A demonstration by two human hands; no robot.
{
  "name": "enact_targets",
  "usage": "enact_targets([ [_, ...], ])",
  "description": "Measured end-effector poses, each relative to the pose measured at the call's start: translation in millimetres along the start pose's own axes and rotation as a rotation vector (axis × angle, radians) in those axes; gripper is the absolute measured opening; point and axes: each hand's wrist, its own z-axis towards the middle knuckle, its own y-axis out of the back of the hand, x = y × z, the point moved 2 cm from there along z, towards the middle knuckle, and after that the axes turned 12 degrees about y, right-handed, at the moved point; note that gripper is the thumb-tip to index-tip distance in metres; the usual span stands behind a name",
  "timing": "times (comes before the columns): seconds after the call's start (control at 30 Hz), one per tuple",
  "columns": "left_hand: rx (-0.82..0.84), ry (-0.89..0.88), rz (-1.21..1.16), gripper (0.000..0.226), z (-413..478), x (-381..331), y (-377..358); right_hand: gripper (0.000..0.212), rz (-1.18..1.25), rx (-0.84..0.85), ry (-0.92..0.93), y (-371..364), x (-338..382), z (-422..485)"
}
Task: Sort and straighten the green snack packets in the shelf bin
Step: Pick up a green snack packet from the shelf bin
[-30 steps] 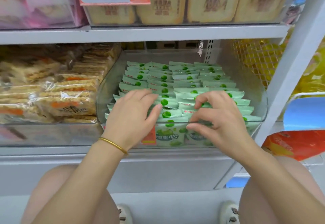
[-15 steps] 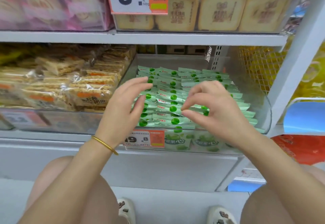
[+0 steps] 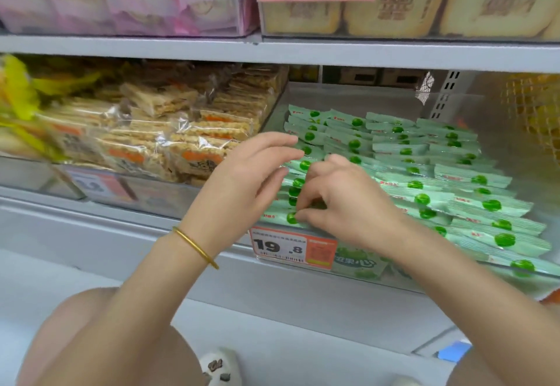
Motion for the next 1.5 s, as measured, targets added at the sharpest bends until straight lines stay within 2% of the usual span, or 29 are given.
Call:
enact_targets([
  [0.1, 0.008, 0.022, -0.115, 0.031, -3, 5, -2, 0.007, 0.197, -0.166, -0.057, 2, -3, 3],
  [0.17, 0.026, 0.051, -0.218, 0.033, -2, 6, 2, 0.014, 0.359, -0.275, -0.117, 11, -4, 4],
  [0.3, 0.032, 0.125, -0.35, 0.041, -1, 4, 9, 0.014, 0.562, -0.377, -0.198, 25, 0, 2],
  [0.43, 0.093, 0.239, -0.704, 0.052, -1, -4, 9, 0.013, 0.721, -0.538, -0.298, 31, -4, 2],
  [0.53, 0.034, 0.242, -0.729, 0.051, 5, -13, 11, 0.008, 0.816, -0.558, -0.363, 35, -8, -1],
  [0.63, -0.032, 0.29, -0.792, 0.047, 16, -21, 11, 0.046, 0.919, -0.443, -0.424, 33, -11, -8],
  [0.73, -0.043, 0.32, -0.846, 0.04, 27, -25, 8, 0.047, 0.924, -0.459, -0.425, 36, -10, -9],
  [0.83, 0.067, 0.325, -0.877, 0.033, 24, -26, -1, 0.046, 0.892, -0.547, -0.449, 37, -19, -12],
  [0.93, 0.263, 0.344, -0.949, 0.046, 15, -23, -7, 0.045, 0.906, -0.591, -0.474, 35, -26, -15],
  [1.0, 0.324, 0.315, -0.927, 0.057, 13, -23, -8, 0.044, 0.9, -0.61, -0.476, 34, -30, -15],
  [1.23, 0.337, 0.337, -0.914, 0.071, 12, -24, -10, 0.028, 0.929, -0.602, -0.484, 30, -34, -16],
  [1.43, 0.323, 0.345, -0.89, 0.071, 12, -28, -10, 0.029, 0.881, -0.658, -0.442, 31, -31, -18],
  [1.5, 0.305, 0.331, -0.803, 0.071, 10, -27, -11, 0.025, 0.834, -0.696, -0.424, 33, -27, -19],
])
